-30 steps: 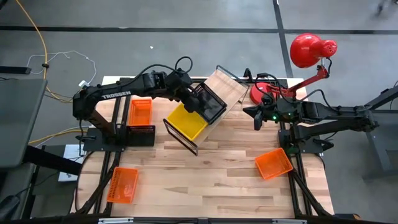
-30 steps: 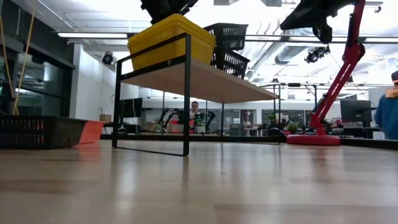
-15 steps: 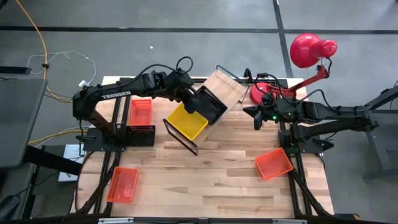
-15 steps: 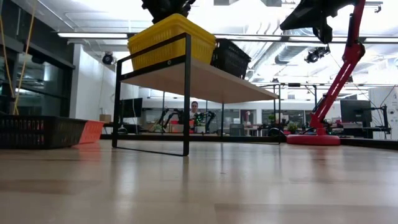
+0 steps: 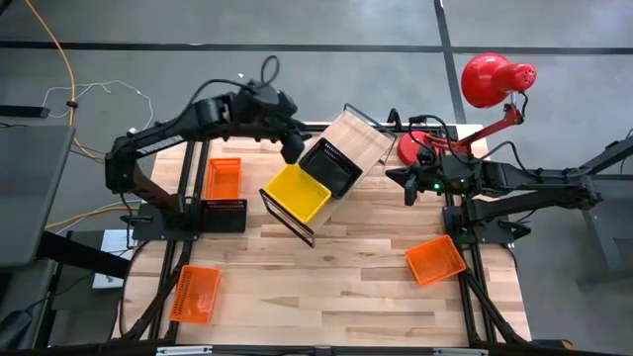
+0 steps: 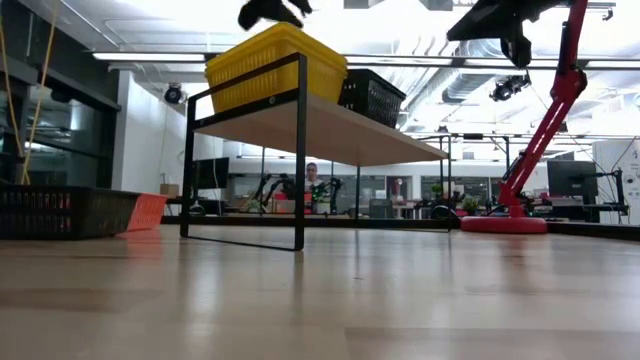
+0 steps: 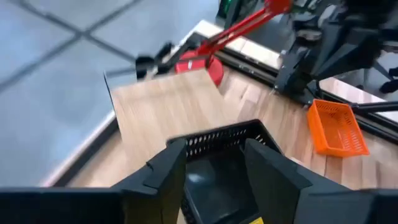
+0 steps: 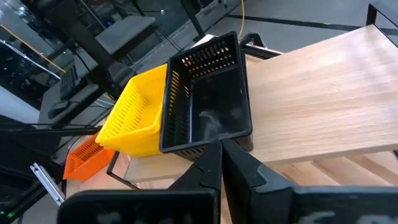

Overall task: Stack baskets on shelf by color
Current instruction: Stack the bottom black bin on top of the black bin on the shelf

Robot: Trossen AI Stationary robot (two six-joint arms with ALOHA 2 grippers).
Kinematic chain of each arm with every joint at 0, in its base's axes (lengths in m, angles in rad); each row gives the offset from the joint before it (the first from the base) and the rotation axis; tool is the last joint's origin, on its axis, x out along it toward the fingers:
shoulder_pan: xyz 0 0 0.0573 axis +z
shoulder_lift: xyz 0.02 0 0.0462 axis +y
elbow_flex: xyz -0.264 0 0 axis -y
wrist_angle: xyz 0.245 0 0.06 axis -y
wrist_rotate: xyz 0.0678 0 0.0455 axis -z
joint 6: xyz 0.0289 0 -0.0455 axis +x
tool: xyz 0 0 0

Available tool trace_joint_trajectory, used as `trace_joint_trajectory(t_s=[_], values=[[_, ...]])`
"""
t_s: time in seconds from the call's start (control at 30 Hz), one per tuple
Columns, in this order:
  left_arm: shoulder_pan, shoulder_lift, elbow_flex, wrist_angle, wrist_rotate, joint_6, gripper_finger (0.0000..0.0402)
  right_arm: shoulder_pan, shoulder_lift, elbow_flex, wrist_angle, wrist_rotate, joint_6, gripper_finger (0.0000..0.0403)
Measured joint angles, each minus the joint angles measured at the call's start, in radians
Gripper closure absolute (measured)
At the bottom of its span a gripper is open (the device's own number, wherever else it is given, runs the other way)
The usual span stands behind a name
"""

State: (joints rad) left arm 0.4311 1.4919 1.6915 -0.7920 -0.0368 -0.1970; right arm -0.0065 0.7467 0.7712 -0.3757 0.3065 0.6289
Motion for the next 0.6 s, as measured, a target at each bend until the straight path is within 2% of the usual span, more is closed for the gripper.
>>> trace_joint_trajectory(t_s=[0.1, 0.27, 0.47, 0.6], values=[[0.000, -0.026, -0.028, 0.042, 0.003, 0.061, 0.0280, 0.000, 0.000, 0.000, -0.001, 0.012, 0.000, 0.0402], [-0.019, -0.034, -0.169, 0.242, 0.072, 0.153, 0.0386, 0.000, 0.000, 0.000, -0.001, 0.019, -0.002, 0.0402], [-0.034, -0.034, -0.402, 0.524, 0.035, 0.117, 0.0399, 0.000, 0.000, 0.000, -0.001, 0.017, -0.001, 0.0402], [-0.026, -0.034, -0.499, 0.626, -0.002, 0.091, 0.0401, 0.000, 0.000, 0.000, -0.001, 0.031, 0.000, 0.0402]])
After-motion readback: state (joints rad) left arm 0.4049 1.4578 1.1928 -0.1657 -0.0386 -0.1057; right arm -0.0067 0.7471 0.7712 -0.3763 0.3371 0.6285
